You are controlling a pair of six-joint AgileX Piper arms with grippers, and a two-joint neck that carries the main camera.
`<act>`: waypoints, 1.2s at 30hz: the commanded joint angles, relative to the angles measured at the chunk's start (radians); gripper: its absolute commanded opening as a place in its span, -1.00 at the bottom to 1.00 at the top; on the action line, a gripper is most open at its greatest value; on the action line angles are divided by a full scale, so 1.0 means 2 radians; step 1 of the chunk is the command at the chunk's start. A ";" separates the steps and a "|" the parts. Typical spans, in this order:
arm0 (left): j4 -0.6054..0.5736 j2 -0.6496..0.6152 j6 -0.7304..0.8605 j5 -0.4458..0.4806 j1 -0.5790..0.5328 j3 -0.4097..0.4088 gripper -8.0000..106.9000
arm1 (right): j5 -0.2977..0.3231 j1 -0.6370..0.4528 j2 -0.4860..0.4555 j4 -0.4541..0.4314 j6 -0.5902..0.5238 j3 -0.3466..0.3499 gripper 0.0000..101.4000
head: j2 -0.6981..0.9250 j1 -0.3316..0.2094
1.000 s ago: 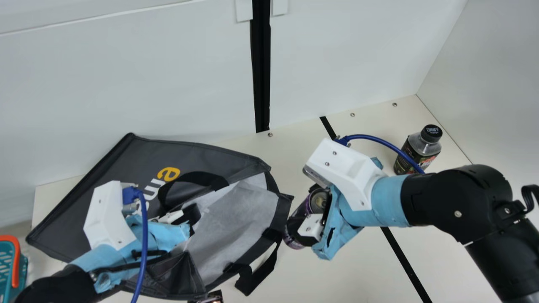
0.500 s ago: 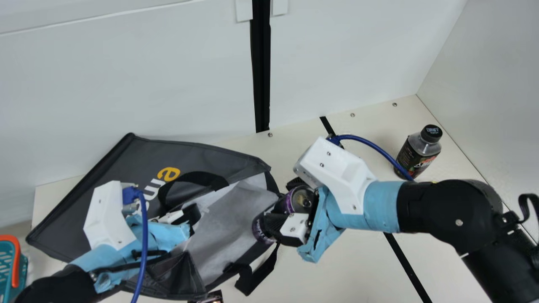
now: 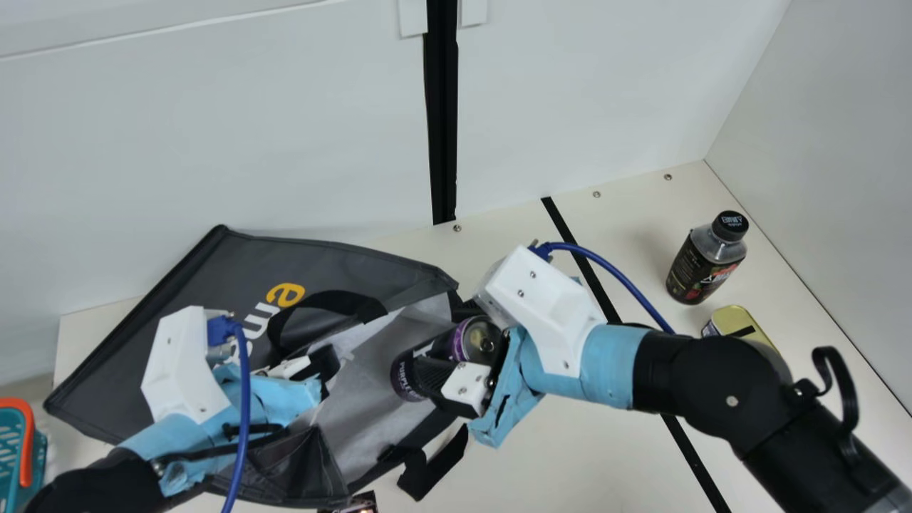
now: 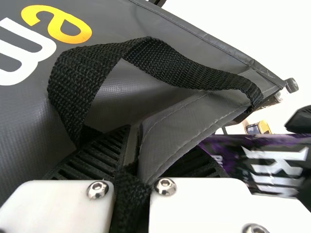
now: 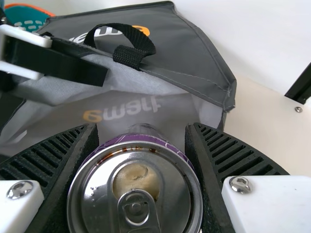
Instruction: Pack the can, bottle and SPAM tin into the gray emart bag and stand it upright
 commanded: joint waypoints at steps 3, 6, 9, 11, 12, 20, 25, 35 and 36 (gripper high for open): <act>0.000 0.000 0.000 0.000 0.000 0.000 -1.00 | -0.038 0.013 0.005 0.021 -0.015 0.018 -1.00 | -0.001 -0.011; 0.000 0.000 0.000 0.000 0.000 0.000 -1.00 | -0.061 0.022 0.011 0.039 -0.026 0.029 -1.00 | -0.001 -0.011; 0.000 0.000 0.000 0.000 0.000 0.000 -1.00 | -0.084 0.032 0.018 0.058 -0.039 0.038 -1.00 | -0.001 -0.011; 0.000 0.000 0.000 0.000 0.000 0.000 -1.00 | -0.100 0.040 0.024 0.070 -0.048 0.044 -1.00 | -0.001 -0.011; 0.000 0.000 0.000 0.000 0.000 0.000 -1.00 | -0.108 0.043 0.026 0.076 -0.054 0.046 -1.00 | -0.001 -0.011; 0.000 0.000 0.000 0.000 0.000 0.000 -1.00 | -0.178 0.079 0.047 0.127 -0.106 0.058 -1.00 | -0.001 -0.011; 0.000 0.000 0.000 0.000 0.000 0.000 -1.00 | -0.223 0.106 0.058 0.158 -0.144 0.063 -1.00 | -0.001 -0.011; 0.000 0.000 0.000 0.000 0.000 0.000 -1.00 | -0.280 0.143 0.080 0.197 -0.186 0.072 -1.00 | -0.001 -0.011; 0.000 0.000 0.000 0.000 0.000 0.000 -1.00 | -0.284 0.146 0.082 0.198 -0.187 0.071 -1.00 | -0.001 -0.011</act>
